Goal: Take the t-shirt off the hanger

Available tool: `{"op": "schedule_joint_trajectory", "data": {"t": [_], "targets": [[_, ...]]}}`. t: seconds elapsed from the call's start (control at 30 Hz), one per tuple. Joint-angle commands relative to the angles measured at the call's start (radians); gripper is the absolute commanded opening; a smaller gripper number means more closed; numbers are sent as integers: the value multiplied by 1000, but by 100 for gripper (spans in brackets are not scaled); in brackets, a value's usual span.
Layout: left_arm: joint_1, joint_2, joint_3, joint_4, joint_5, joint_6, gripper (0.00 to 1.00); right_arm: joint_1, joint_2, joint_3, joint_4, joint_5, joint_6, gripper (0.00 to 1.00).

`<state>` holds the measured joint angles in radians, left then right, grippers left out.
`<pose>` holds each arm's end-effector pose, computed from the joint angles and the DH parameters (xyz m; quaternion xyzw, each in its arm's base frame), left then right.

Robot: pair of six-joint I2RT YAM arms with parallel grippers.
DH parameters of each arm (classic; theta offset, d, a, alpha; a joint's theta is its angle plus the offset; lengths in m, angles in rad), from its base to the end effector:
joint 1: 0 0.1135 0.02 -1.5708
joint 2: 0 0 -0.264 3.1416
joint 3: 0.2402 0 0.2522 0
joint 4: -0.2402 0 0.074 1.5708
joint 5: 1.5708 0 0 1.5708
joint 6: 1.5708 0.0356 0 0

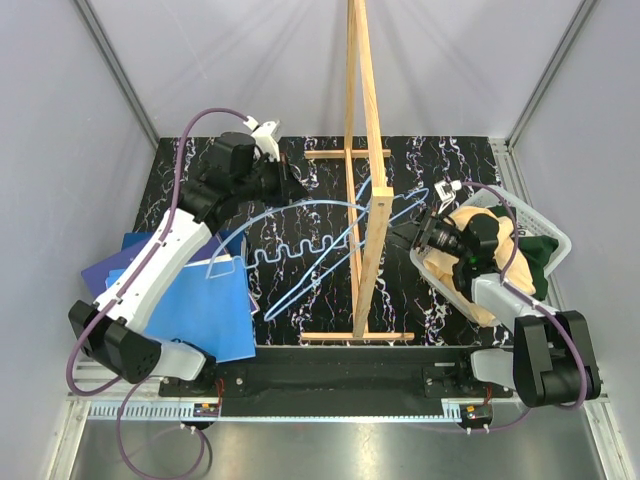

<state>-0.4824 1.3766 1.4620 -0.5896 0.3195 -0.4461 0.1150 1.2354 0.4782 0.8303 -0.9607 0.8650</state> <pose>0.2627 -0.1502 0.4011 0.0963 0.8486 -0.3472 0.3874 0.2415 0.0573 0.2450 -0.0938 0.6858 0.5833 0.4251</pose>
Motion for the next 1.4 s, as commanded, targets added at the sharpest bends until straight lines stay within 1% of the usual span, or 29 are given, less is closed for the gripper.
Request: {"op": "schedule_joint_trajectory", "data": {"t": [0.0, 0.07, 0.1, 0.13, 0.2, 0.23, 0.3, 0.37, 0.4, 0.47, 0.5, 0.53, 0.6, 0.63, 0.7, 0.77, 1.0, 1.2, 1.23, 1.33, 1.37], "targets": [[5, 5, 44, 80, 101, -32, 0, -3, 24, 25, 191, -121, 45, 80], [5, 16, 49, 82, 122, -37, 0, -3, 33, 22, 236, -134, 66, 77], [5, 21, 52, 82, 127, -45, 0, -2, 35, 19, 253, -133, 74, 67], [5, 24, 51, 83, 130, -46, 0, -3, 38, 17, 254, -125, 77, 59], [4, 29, 54, 82, 135, -51, 0, -3, 38, 13, 233, -98, 60, 39], [4, 30, 54, 83, 136, -52, 0, -2, 39, 7, 227, -86, 63, 18], [4, 30, 54, 83, 135, -57, 0, -3, 41, -1, 227, -53, 69, 0], [4, 30, 55, 80, 121, -59, 2, -3, 33, -10, 221, -24, 68, 0], [4, 27, 57, 76, 110, -54, 12, -3, 26, -16, 210, -6, 60, 0], [4, 19, 63, 51, 73, -45, 26, -3, -13, -32, 141, 42, 25, 0], [4, 12, 63, 45, 61, -36, 39, -3, -28, -36, 115, 90, 10, 0], [4, 4, 63, 33, 49, -34, 46, -6, -46, -42, 48, 117, -6, 0], [4, -20, 57, 22, 1, -14, 54, -9, -106, -41, -38, 193, -67, 0], [5, -30, 55, 5, -19, -6, 60, -15, -126, -39, -116, 221, -79, 0], [5, -54, 52, -16, -72, 13, 63, -49, -160, -47, -140, 249, -95, 0], [7, -77, 41, -47, -127, 21, 65, -96, -160, -36, -145, 223, -83, 0], [11, -211, -54, -79, -246, 18, 68, -228, -88, 55, -137, 166, -38, 0], [13, -352, -138, -98, -313, 20, 71, -291, -1, 212, -135, 160, -29, 0], [14, -369, -162, -99, -315, 20, 72, -311, 37, 262, -134, 152, -29, 0], [15, -431, -198, -111, -306, 23, 74, -328, 113, 356, -97, 103, -26, 0], [15, -457, -222, -119, -300, 23, 74, -328, 134, 379, -83, 55, -23, 0]]}}
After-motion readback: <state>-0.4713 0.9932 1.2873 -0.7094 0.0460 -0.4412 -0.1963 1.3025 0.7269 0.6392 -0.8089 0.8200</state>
